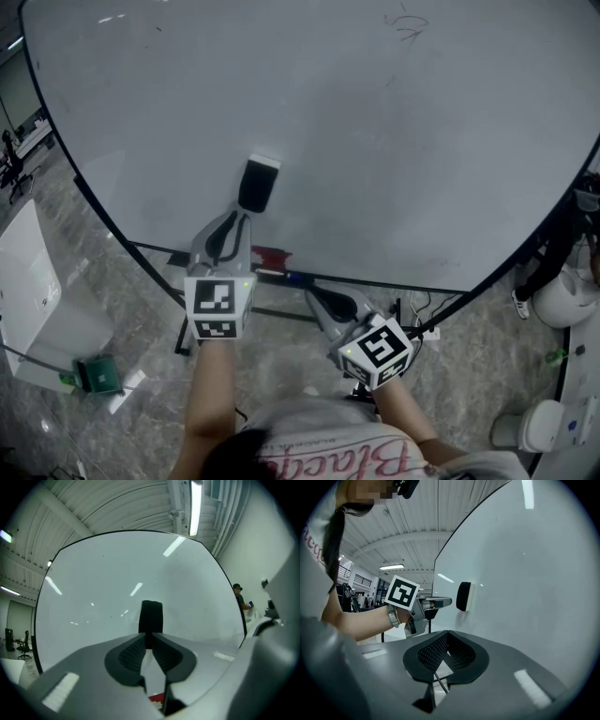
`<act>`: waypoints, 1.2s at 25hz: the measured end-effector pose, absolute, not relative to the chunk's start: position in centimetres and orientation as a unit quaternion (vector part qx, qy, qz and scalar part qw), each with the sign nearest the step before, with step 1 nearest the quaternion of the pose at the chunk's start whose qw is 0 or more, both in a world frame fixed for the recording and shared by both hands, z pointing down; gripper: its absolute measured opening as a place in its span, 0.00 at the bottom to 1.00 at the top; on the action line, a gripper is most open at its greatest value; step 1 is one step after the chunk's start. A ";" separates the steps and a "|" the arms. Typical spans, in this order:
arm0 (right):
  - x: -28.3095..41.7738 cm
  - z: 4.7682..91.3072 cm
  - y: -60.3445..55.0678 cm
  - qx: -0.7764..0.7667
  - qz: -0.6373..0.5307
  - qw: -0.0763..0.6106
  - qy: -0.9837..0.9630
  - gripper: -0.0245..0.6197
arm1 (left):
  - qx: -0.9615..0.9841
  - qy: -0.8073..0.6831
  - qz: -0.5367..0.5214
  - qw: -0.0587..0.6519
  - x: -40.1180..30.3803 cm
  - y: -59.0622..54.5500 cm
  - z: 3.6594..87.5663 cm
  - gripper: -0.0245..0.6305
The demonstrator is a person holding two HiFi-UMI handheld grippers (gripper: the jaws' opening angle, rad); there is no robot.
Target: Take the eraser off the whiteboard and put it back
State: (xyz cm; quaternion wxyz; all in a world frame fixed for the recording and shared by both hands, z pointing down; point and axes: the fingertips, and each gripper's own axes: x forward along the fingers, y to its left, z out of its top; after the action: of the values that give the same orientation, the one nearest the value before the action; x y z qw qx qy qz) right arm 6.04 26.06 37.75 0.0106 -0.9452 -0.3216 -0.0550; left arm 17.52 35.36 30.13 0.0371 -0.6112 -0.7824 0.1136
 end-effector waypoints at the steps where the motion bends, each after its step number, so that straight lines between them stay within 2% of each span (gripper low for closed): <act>1: 6.2 37.7 26.0 -0.946 -0.055 0.009 -0.319 0.04 | -0.611 -0.783 0.110 0.035 17.7 34.9 30.4 0.07; 2: 6.4 37.7 26.0 -0.947 -0.053 0.007 -0.316 0.04 | -0.611 -0.784 0.107 0.034 17.8 34.5 30.7 0.04; 16: 7.2 36.7 26.2 -0.939 -0.048 -0.015 -0.339 0.04 | -0.568 -0.820 0.062 0.039 16.0 29.9 35.9 0.04; 25: 8.0 36.8 25.9 -0.942 -0.054 -0.031 -0.328 0.04 | -0.535 -0.844 0.031 -0.004 14.1 27.3 37.0 0.04; 30: 7.8 36.7 26.0 -0.939 -0.056 -0.029 -0.338 0.04 | -0.533 -0.846 0.019 0.000 13.8 26.9 37.7 0.04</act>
State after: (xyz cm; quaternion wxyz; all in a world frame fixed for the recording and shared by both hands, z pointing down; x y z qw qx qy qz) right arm 7.84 25.95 36.74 -0.0288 -0.9392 -0.3375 -0.0561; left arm 13.78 26.90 37.73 0.0000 -0.5326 -0.8461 0.0185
